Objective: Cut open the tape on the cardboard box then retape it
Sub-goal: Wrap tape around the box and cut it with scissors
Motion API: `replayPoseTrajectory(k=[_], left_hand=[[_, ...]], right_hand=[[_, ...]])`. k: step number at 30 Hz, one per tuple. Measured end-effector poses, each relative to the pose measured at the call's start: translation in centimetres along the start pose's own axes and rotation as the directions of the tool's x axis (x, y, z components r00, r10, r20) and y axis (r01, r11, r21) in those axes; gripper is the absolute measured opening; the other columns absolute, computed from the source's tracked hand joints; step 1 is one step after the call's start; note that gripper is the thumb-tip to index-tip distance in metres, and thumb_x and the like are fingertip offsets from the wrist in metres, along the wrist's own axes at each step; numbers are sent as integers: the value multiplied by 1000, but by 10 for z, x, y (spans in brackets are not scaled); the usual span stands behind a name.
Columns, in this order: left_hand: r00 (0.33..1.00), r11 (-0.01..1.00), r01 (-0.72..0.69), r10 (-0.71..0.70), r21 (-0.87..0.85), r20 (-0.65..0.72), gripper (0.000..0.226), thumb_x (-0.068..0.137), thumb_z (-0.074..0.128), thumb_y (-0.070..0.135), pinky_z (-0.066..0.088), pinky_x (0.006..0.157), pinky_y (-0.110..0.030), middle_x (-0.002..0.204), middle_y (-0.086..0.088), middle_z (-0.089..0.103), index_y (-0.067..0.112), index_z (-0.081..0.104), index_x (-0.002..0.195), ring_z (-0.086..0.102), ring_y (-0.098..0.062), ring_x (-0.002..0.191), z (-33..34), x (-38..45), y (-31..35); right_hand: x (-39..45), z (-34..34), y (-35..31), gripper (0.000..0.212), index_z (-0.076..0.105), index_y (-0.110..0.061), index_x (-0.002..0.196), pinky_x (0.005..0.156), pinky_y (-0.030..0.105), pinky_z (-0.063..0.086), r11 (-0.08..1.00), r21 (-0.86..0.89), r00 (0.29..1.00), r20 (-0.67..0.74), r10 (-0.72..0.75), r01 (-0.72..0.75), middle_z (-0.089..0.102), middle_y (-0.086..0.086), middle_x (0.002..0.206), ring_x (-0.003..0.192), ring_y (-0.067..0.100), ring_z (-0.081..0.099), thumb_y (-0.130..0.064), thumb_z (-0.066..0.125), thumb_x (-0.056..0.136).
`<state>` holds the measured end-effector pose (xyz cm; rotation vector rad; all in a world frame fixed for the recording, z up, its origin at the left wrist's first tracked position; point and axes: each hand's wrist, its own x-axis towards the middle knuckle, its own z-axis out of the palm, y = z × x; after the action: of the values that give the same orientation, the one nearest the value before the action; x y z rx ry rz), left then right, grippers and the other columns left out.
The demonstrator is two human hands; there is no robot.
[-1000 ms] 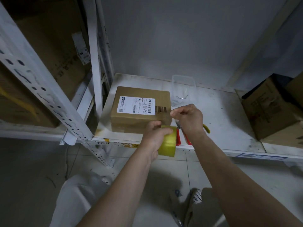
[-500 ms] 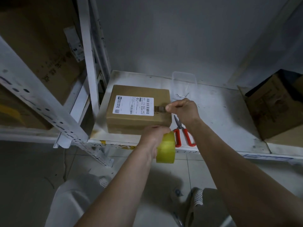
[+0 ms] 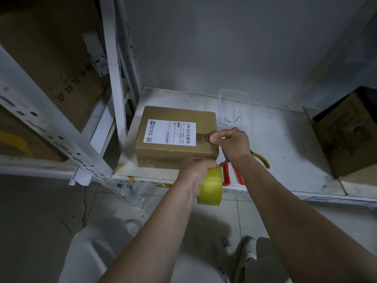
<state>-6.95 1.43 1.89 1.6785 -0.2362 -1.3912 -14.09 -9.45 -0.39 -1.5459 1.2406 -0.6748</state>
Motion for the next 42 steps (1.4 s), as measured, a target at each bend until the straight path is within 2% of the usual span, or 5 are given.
replayPoseTrajectory(k=[8, 16, 21, 25, 42], left_hand=[[1000, 1000, -2, 2, -11, 9, 7, 79, 68, 7, 52, 55, -25, 69, -7, 63, 12, 65, 75, 59, -19, 54, 1, 2, -5], [999, 1000, -19, 19, -6, 32, 12, 80, 70, 12, 54, 76, -37, 84, -7, 67, 20, 66, 72, 63, -23, 74, 0, 6, -10], [998, 1000, -22, 23, -22, 64, 10, 80, 70, 11, 56, 79, -42, 85, -9, 68, 19, 66, 76, 65, -26, 76, 0, 6, -12], [998, 1000, -19, 18, 11, 66, 8, 80, 69, 12, 57, 75, -39, 88, -12, 69, 18, 65, 77, 66, -27, 75, 2, 8, -13], [996, 996, -86, 85, 32, 17, 16, 80, 68, 10, 51, 93, -44, 84, -3, 69, 24, 66, 74, 65, -26, 89, -7, 19, -32]], right_hand=[[0, -3, -2, 8, 69, -25, 78, 80, 20, 39, 944, -315, 995, -2, -101, 95, 44, -2, 101, 92, 7, 46, -25, 77, 76], [1, -5, -1, 15, 66, -23, 74, 69, 15, 51, 965, -234, 992, 46, -114, 121, 45, -2, 104, 87, 11, 57, -21, 81, 71], [11, -13, -9, 64, 45, -13, 113, 80, 34, 47, 821, -569, 998, -11, -56, 40, 45, -1, 109, 93, 16, 51, -43, 79, 69], [5, 2, -3, 26, 41, -12, 98, 67, 32, 40, 862, -503, 998, 58, -34, 59, 61, 10, 98, 79, 19, 53, -37, 48, 95], [-9, 4, 11, 70, 41, -14, 113, 83, 29, 51, 977, -213, 947, 312, 72, -4, 58, -3, 105, 98, 11, 58, -48, 79, 65]])
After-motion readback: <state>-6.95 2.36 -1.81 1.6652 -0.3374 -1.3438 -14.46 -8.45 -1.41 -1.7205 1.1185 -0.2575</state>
